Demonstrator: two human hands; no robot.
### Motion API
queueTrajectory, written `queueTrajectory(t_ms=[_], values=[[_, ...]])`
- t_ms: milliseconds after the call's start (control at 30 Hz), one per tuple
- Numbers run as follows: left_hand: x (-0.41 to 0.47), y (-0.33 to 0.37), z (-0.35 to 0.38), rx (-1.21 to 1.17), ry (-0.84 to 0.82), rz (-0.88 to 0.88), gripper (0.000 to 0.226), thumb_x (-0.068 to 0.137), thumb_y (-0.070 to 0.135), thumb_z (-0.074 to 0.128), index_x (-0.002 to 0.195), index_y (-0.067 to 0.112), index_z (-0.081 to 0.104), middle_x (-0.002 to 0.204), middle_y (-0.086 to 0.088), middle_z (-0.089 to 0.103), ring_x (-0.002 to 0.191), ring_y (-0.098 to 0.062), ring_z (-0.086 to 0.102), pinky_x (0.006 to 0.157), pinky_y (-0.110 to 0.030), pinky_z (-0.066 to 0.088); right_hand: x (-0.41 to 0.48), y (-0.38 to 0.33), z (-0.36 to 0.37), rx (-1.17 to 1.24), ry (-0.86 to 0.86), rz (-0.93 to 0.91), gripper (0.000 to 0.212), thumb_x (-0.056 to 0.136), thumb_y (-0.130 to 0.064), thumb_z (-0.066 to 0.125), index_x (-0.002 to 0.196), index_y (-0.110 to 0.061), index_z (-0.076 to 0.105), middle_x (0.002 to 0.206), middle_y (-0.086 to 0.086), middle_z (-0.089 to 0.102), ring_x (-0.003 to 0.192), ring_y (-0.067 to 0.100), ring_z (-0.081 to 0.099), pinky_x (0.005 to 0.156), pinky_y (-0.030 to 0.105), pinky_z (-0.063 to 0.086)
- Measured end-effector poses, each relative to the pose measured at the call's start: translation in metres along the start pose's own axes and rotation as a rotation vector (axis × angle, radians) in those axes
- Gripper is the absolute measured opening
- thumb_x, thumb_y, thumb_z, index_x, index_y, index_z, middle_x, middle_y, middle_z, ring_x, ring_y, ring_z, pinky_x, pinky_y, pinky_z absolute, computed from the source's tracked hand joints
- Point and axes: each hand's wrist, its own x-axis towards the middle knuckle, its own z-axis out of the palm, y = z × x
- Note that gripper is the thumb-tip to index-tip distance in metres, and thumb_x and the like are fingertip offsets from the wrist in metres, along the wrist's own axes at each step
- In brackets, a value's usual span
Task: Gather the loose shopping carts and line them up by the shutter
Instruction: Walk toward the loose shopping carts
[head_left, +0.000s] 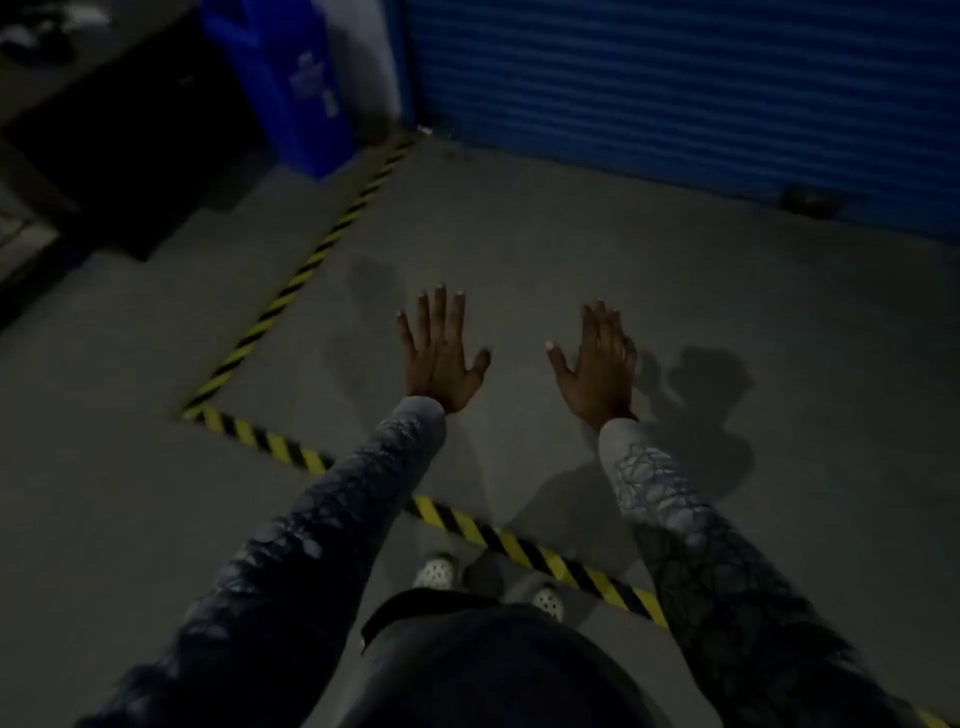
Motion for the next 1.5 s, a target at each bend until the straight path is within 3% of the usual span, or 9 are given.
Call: queueTrajectory(t_ms=[133,267,467,800,1100,1267,1500], values=[[-0.061,-0.043,0.007,-0.034,-0.061,-0.244,0.085,0.094,0.070,0.028,0.161,0.023,0.005,0.168,-0.006,-0.001,0.154,-0.031,-0.004,0.120,-0.061,-0.003,-0.027,-0.048,0.048,0.124,-0.268,-0.067,0.074,0.101,-0.058,0.046,0.160,-0.017,0.025,0.169,0.003,0.018,0.156,0.024,0.012,0.122,0.049,0.015],[-0.131,-0.087,0.002,-0.122,-0.036,-0.546,0.089,0.091,0.076,0.023,0.161,0.026,0.003,0.168,-0.001,-0.005,0.154,-0.027,-0.005,0.121,-0.057,-0.006,-0.059,-0.119,0.090,0.203,-0.462,-0.249,0.074,0.101,-0.060,0.044,0.160,-0.019,0.025,0.169,0.001,0.017,0.156,0.021,0.011,0.122,0.048,0.014],[-0.221,-0.166,-0.027,-0.277,0.137,-1.006,0.090,0.093,0.073,0.036,0.160,0.027,-0.002,0.168,-0.001,-0.004,0.154,-0.030,-0.001,0.120,-0.058,-0.002,-0.113,-0.239,0.126,0.286,-0.677,-0.585,0.071,0.102,-0.059,0.044,0.160,-0.021,0.027,0.169,0.000,0.019,0.156,0.020,0.010,0.120,0.049,0.018],[-0.384,-0.299,-0.095,-0.276,0.350,-1.418,0.088,0.094,0.071,0.037,0.160,0.030,-0.003,0.168,0.001,-0.001,0.154,-0.027,0.000,0.120,-0.058,-0.006,-0.236,-0.453,0.174,0.313,-0.921,-0.913,0.070,0.102,-0.061,0.040,0.158,-0.021,0.030,0.170,-0.003,0.014,0.156,0.017,0.006,0.124,0.047,0.014],[-0.579,-0.362,-0.157,-0.230,0.654,-1.889,0.082,0.096,0.065,0.041,0.159,0.028,0.003,0.166,-0.002,0.015,0.151,-0.025,0.012,0.117,-0.064,-0.002,-0.405,-0.625,0.185,0.536,-1.222,-0.947,0.059,0.102,-0.055,0.046,0.149,-0.020,0.044,0.165,-0.002,0.025,0.154,0.015,0.015,0.124,0.045,0.018],[-0.646,-0.381,-0.179,-0.210,0.786,-2.031,0.080,0.096,0.065,0.042,0.159,0.029,0.008,0.164,-0.002,0.019,0.151,-0.024,0.015,0.117,-0.064,-0.003,-0.477,-0.683,0.195,0.573,-1.329,-1.025,0.053,0.102,-0.051,0.050,0.144,-0.018,0.050,0.163,0.000,0.031,0.153,0.016,0.018,0.124,0.040,0.019],[-0.716,-0.436,-0.168,-0.237,0.843,-2.194,0.083,0.096,0.067,0.041,0.159,0.025,0.007,0.164,-0.001,0.019,0.150,-0.026,0.016,0.117,-0.064,-0.004,-0.569,-0.766,0.238,0.545,-1.515,-1.046,0.053,0.103,-0.050,0.048,0.142,-0.014,0.051,0.156,0.005,0.041,0.147,0.021,0.029,0.121,0.039,0.026]])
